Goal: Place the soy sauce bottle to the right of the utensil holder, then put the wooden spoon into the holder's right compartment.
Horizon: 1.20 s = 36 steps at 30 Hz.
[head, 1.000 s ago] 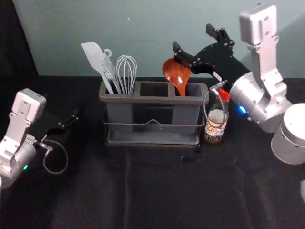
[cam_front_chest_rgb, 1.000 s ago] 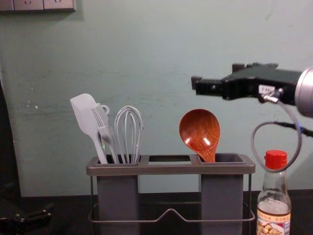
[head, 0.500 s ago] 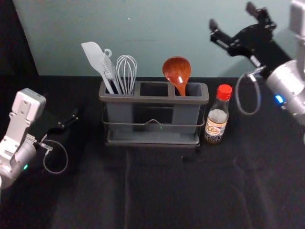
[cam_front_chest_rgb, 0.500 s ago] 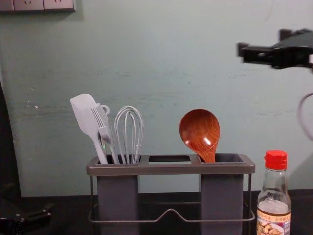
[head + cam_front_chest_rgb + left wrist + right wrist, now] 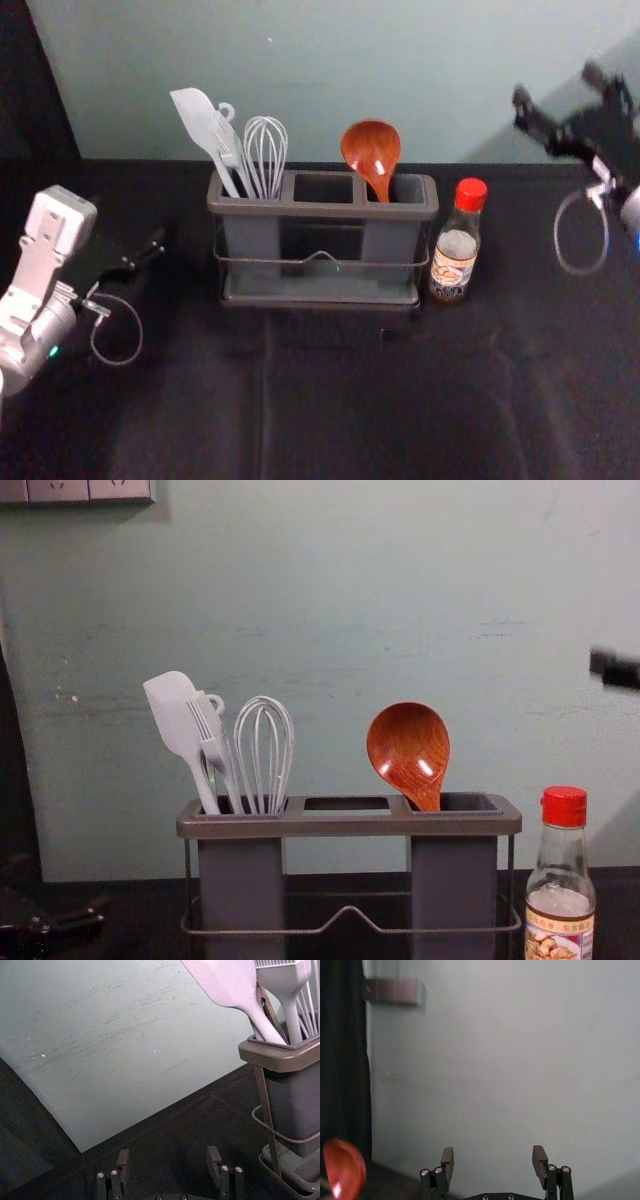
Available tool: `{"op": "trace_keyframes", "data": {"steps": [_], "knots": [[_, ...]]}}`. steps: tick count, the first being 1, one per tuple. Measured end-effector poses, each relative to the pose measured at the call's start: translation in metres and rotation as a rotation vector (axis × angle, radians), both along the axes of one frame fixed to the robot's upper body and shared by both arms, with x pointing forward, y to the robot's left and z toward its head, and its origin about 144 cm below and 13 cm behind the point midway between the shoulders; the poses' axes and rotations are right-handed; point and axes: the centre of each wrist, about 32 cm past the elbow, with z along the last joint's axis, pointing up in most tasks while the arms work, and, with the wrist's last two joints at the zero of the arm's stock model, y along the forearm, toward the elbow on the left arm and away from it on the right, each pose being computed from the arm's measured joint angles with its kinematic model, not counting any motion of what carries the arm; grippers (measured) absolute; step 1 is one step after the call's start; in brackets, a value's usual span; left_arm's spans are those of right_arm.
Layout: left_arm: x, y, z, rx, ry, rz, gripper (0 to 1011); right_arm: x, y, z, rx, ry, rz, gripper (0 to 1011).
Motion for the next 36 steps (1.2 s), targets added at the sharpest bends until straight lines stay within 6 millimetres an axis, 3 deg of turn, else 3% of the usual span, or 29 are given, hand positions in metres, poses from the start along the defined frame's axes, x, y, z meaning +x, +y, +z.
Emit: {"op": "trace_keyframes", "data": {"steps": [8, 14, 21, 36], "knots": [[0.0, 0.0, 0.0, 0.0, 0.0, 0.0, 1000, -0.003, 0.001, -0.056, 0.045, 0.113, -0.039, 1002], [0.0, 0.0, 0.0, 0.0, 0.0, 0.0, 1000, -0.005, 0.005, -0.083, 0.06, 0.165, -0.054, 1003], [0.0, 0.0, 0.0, 0.0, 0.0, 0.0, 1000, -0.006, 0.008, -0.091, 0.064, 0.175, -0.05, 1003], [0.0, 0.0, 0.0, 0.0, 0.0, 0.0, 1000, -0.005, 0.008, -0.09, 0.063, 0.173, -0.049, 1002]]}}
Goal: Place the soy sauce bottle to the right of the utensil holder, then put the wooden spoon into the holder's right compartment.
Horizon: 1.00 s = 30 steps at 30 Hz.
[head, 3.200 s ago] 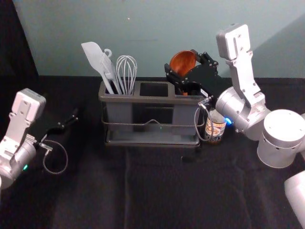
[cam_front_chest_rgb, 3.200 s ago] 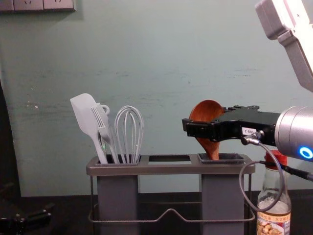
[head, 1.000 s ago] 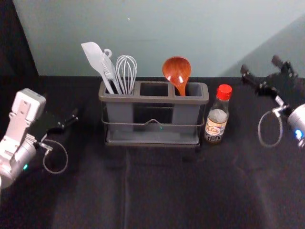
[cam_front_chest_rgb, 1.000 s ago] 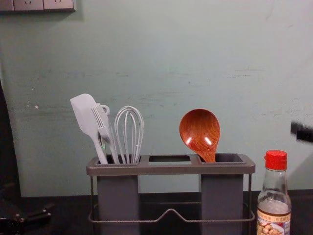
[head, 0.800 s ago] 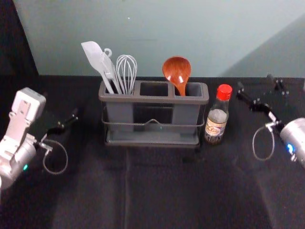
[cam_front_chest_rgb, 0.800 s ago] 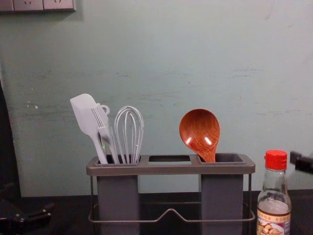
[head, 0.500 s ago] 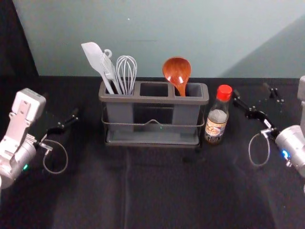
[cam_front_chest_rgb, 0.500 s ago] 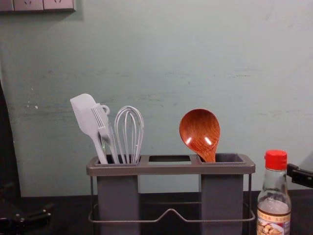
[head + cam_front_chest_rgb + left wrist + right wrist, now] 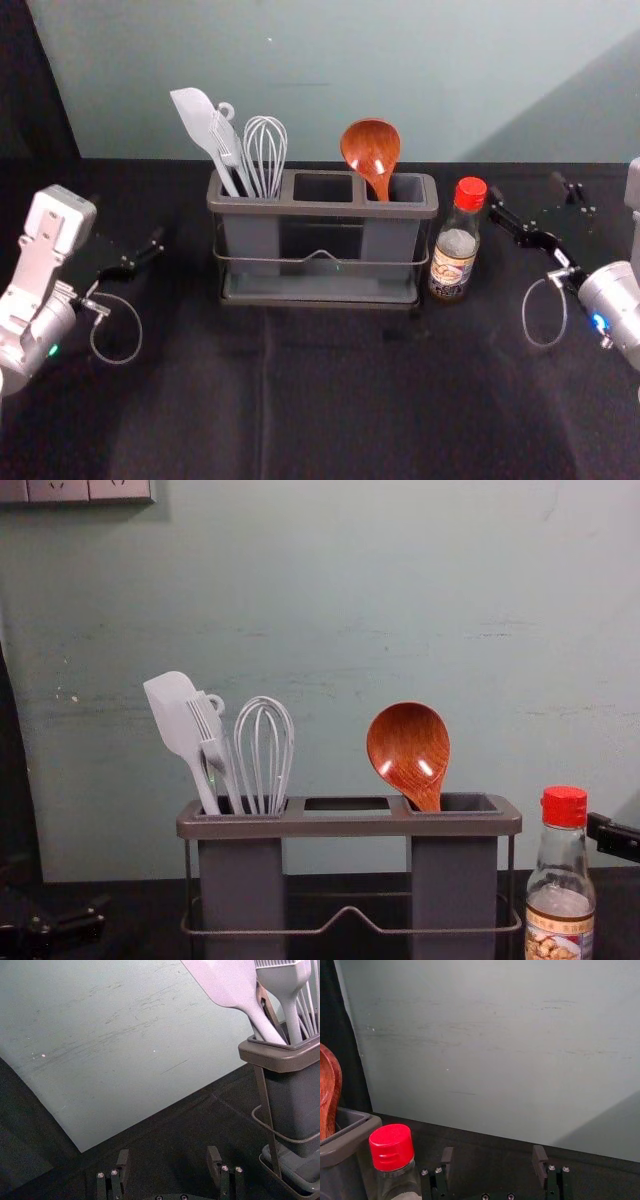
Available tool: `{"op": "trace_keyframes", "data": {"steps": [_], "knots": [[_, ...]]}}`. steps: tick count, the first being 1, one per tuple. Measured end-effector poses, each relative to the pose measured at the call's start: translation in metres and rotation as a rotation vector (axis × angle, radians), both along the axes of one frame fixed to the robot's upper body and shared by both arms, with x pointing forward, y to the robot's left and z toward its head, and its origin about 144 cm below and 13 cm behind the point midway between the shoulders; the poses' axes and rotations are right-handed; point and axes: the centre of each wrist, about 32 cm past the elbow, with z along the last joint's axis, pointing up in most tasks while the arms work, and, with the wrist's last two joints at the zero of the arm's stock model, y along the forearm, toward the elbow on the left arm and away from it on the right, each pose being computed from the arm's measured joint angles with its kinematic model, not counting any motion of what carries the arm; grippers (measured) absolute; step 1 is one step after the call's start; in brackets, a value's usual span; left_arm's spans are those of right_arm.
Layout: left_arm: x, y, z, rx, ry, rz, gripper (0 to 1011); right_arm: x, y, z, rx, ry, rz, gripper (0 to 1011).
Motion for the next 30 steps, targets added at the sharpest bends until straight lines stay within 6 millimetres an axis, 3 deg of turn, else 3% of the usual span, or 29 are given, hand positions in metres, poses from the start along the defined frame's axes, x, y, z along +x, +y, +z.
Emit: {"op": "trace_keyframes", "data": {"steps": [30], "knots": [[0.0, 0.0, 0.0, 0.0, 0.0, 0.0, 1000, 0.0004, -0.0005, 0.0013, -0.002, -0.001, 0.0, 1003]]}}
